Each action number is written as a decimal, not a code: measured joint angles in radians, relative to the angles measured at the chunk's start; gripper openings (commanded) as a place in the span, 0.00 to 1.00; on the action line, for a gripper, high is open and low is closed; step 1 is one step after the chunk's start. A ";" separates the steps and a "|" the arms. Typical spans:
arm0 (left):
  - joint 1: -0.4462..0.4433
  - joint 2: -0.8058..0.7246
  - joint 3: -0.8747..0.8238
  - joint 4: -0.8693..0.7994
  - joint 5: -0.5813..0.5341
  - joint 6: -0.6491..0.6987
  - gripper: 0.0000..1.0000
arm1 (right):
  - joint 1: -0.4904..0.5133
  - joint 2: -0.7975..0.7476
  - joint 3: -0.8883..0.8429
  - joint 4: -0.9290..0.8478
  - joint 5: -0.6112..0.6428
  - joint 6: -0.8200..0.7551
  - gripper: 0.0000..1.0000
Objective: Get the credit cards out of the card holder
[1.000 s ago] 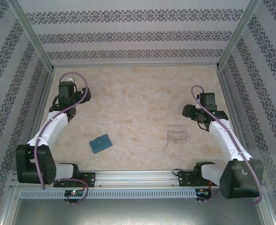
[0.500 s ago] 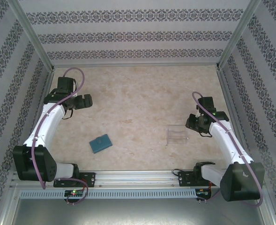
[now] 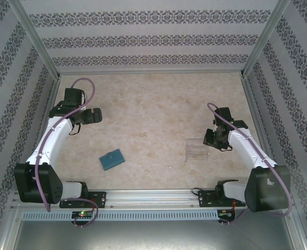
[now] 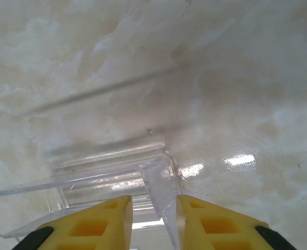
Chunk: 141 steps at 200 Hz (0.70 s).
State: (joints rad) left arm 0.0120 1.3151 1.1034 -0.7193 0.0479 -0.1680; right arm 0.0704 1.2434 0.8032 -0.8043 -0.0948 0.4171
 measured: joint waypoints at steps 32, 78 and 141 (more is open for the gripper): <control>0.000 0.000 0.000 0.000 0.000 0.001 1.00 | 0.000 0.024 0.000 0.003 0.000 0.000 0.25; 0.000 0.000 0.000 0.000 0.000 0.002 1.00 | 0.000 0.032 -0.001 0.021 0.000 0.000 0.20; 0.000 0.000 0.000 0.000 0.000 0.004 1.00 | 0.000 0.047 -0.006 0.039 -0.001 0.000 0.15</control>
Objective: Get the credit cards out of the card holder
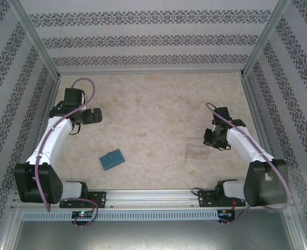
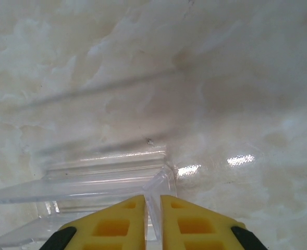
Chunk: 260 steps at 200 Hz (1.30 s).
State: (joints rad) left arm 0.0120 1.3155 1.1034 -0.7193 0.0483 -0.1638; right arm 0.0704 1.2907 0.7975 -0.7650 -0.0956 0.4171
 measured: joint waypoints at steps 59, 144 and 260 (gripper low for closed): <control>0.000 0.000 0.000 0.000 0.000 0.000 1.00 | 0.011 0.010 0.000 0.023 0.002 0.000 0.08; 0.000 0.000 0.000 0.000 0.000 0.000 1.00 | 0.140 0.019 0.056 -0.027 0.050 0.015 0.00; 0.000 0.000 -0.010 0.000 0.000 0.000 1.00 | 0.464 0.553 0.704 -0.005 0.151 0.111 0.00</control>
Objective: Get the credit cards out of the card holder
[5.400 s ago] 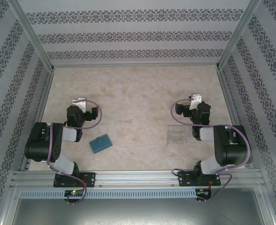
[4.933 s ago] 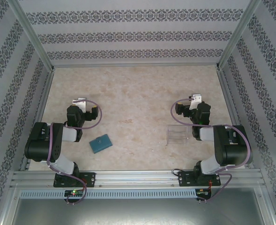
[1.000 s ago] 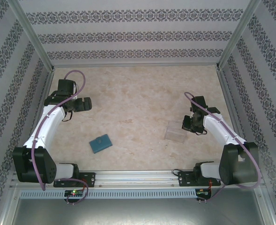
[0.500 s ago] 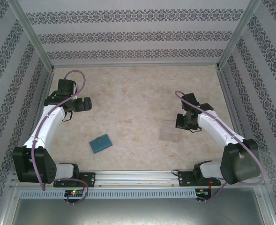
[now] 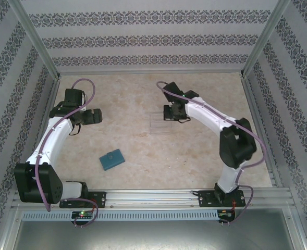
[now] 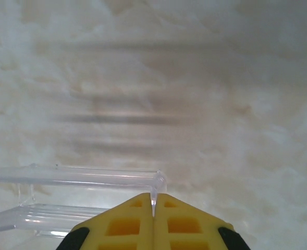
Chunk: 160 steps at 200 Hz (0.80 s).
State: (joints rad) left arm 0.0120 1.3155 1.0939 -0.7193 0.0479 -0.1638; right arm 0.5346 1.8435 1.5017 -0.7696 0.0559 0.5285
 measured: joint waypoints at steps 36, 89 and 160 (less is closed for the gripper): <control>0.000 0.000 -0.004 0.000 -0.004 0.000 1.00 | 0.004 0.153 0.185 -0.007 0.010 0.006 0.00; 0.000 0.000 -0.004 0.000 -0.012 0.000 1.00 | -0.009 0.263 0.298 -0.033 0.011 0.023 0.00; 0.000 0.000 -0.004 0.000 -0.015 0.000 1.00 | -0.027 0.315 0.315 -0.053 0.015 0.023 0.00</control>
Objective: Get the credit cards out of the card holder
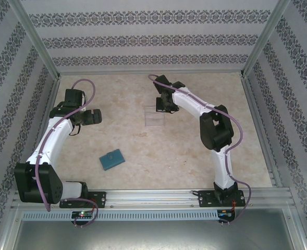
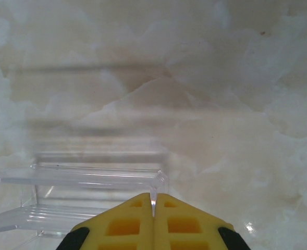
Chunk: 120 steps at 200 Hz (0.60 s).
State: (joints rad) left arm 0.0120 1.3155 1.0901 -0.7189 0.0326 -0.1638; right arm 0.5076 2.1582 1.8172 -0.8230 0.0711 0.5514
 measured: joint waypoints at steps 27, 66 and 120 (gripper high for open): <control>0.000 0.000 0.000 0.000 0.000 0.000 1.00 | -0.002 0.011 0.002 0.000 0.000 0.000 0.04; 0.000 0.000 0.000 0.000 -0.007 0.000 1.00 | -0.002 0.011 0.002 0.000 0.000 0.000 0.15; 0.000 0.003 0.000 0.000 -0.018 0.000 1.00 | -0.002 0.010 0.003 0.000 0.000 0.000 0.18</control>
State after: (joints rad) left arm 0.0120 1.3190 1.0901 -0.7193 0.0143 -0.1638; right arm 0.5056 2.1685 1.8202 -0.8230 0.0711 0.5514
